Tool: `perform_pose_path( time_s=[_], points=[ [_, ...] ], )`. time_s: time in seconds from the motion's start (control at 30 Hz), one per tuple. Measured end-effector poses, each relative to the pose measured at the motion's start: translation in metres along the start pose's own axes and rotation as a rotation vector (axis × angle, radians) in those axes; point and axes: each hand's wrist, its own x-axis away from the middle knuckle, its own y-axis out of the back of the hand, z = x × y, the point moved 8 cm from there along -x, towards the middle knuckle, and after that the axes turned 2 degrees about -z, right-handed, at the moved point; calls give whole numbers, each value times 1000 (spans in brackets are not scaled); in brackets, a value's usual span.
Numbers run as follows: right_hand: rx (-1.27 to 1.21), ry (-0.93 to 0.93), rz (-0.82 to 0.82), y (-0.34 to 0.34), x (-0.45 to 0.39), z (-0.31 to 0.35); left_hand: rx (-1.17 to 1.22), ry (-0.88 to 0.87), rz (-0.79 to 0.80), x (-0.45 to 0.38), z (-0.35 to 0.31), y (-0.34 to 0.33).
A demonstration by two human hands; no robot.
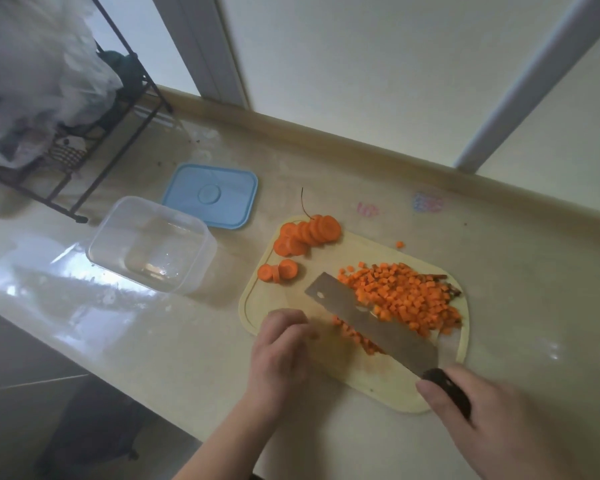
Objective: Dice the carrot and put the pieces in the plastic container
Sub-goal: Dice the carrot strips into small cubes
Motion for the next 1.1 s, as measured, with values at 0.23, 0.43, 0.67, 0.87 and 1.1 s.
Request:
perform_pose_path(
  time_s=[0.23,0.43,0.67,0.87,1.1],
  points=[
    [234,295,-159,-7,-7,3,-29,-114,212,-23,-50,-6],
    [323,433,-309,-2,-1,24,-111,-32,423,-30,-35,-42],
    [363,462,-338,-6,3,28,-116,39,408,-37,-24,-52],
    [352,487,-355,-4,4,33,-196,73,296,-45,-21,-53],
    [267,471,-381,-1,5,30,-314,37,47,-67,2,-13]
  ],
)
